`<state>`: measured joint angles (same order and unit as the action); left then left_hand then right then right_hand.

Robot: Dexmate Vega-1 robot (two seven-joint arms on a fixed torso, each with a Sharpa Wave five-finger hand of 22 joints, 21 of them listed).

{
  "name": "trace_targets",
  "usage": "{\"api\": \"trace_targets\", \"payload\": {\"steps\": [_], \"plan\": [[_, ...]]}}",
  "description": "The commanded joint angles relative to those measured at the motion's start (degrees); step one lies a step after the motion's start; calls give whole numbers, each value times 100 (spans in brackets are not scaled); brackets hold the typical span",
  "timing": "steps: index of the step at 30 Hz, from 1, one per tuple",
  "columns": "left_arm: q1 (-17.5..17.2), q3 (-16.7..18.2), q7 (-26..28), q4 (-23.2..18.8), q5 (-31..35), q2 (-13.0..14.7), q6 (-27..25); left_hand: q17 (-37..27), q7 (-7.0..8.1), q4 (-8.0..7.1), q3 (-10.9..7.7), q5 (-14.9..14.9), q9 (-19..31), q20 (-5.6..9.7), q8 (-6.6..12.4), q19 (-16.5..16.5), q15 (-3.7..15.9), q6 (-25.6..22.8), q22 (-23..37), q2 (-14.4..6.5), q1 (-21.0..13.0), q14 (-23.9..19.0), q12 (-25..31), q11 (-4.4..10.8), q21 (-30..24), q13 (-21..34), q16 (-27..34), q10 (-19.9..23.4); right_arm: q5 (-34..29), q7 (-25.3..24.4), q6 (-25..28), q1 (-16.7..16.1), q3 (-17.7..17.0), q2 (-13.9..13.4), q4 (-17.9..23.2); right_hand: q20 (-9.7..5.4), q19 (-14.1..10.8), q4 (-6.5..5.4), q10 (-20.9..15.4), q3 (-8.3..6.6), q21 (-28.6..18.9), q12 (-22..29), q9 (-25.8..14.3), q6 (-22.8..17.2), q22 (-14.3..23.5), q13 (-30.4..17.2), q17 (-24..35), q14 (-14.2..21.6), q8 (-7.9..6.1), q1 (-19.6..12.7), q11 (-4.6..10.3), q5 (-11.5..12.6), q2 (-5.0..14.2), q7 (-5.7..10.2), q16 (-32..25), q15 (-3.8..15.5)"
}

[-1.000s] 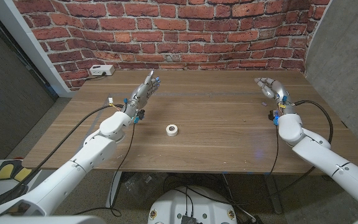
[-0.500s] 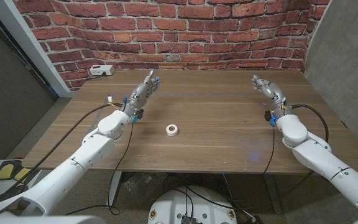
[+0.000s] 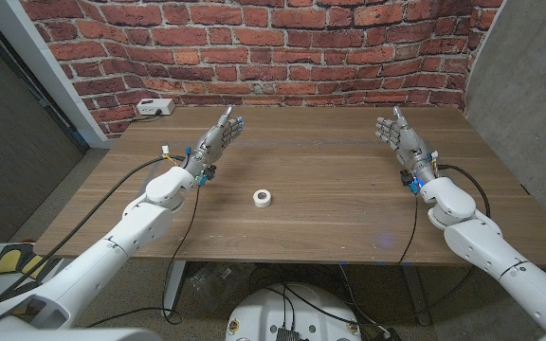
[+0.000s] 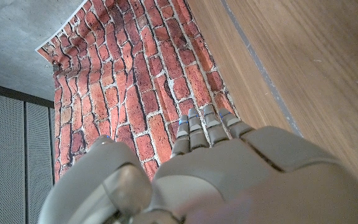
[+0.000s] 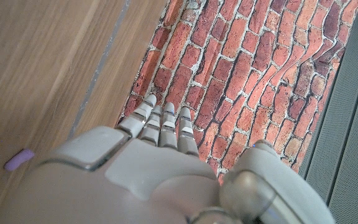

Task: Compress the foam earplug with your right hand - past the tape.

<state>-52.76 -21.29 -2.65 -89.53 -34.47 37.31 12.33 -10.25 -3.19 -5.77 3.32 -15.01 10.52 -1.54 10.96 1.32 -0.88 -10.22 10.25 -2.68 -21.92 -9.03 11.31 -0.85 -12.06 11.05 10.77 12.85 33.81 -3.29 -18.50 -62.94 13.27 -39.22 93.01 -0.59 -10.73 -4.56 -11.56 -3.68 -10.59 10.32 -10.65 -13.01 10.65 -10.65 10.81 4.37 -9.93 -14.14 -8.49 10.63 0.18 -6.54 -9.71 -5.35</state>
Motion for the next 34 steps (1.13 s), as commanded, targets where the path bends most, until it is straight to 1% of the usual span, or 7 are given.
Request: {"api": "trace_targets", "payload": {"steps": [1, 5, 8, 14, 19, 22, 34], "plan": [[14, 32, -205, 125, -112, 27, 103, -29, -8, -2, 46, 35, 20, -9, -36, -6, 7, 89, 15, -28, -33, 81, -9, -14, 10, 13, -33, -57, 568, 667, -312, 50, 63, 177, -292, -36, 161, -15, 209, 96, 4, 13, -3, 404, 4, -6, -3, -193, 46, 136, 24, 72, -33, -7, -17, -3], [-6, 56, -257, 130, -149, 59, 122, -29, 4, -2, 56, 38, 19, 7, -53, -34, 5, 169, 15, -30, -35, 140, -25, -9, 23, 12, -46, -117, 713, 836, -398, 104, 92, 275, -455, -174, 152, 10, 311, 136, -54, 55, 4, 1032, -5, 5, -25, -223, 68, 160, 80, 107, -51, -32, -58, 80], [-25, 82, -299, 147, -187, 84, 138, -29, 3, -2, 60, 39, 19, 16, -50, -50, -1, 178, 15, -31, -36, 166, -32, -17, 29, 12, -52, -145, 713, 842, -354, 103, 111, 248, -437, -195, 145, 18, 369, 139, -60, 41, 5, 1060, -7, 8, -28, -252, 43, 156, 103, 113, -51, -46, -50, 84], [-20, 88, -405, 271, -256, 70, 180, -29, 1, -1, 68, 41, 19, 34, -43, -66, 8, 195, 16, -34, -38, 207, -39, 2, 35, 12, -55, -186, 701, 829, -257, 115, 156, 211, -398, -192, 182, 39, 469, 153, -58, 37, 7, 885, -11, 14, -35, -302, -76, 151, 132, 124, -58, 155, -47, 66], [-73, 103, -445, 271, -345, 76, 150, -29, 6, 0, 75, 42, 19, 46, -37, -75, 21, 206, 18, -37, -42, 256, -42, 7, 38, 12, -62, -218, 739, 822, -265, 163, 197, 298, -422, -184, 210, 63, 535, 158, -61, 53, 8, 516, -13, 17, -40, -316, -209, 137, 124, 131, -46, 113, -57, 58], [-119, 132, -438, 250, -357, 90, 189, -29, 2, 0, 77, 43, 19, 58, -33, -79, 18, 205, 18, -38, -43, 264, -43, 9, 39, 12, -60, -231, 777, 796, -398, 190, 201, 447, -514, -214, 72, 96, 343, 157, -124, 154, 8, 213, -14, 21, -46, -143, -274, 114, 94, 134, -19, -33, -121, 63], [-175, 192, -439, 284, -381, 44, 369, -29, 0, 1, 87, 45, 18, 72, -16, -95, 17, 196, 21, -46, -50, 290, -26, 22, 42, 11, -52, -225, 510, 602, -223, 221, 259, 282, -413, -216, 34, 116, 210, 159, -134, 199, 11, 146, -14, 26, -49, -57, -265, 101, 62, 132, -11, -34, -133, 56]]}}
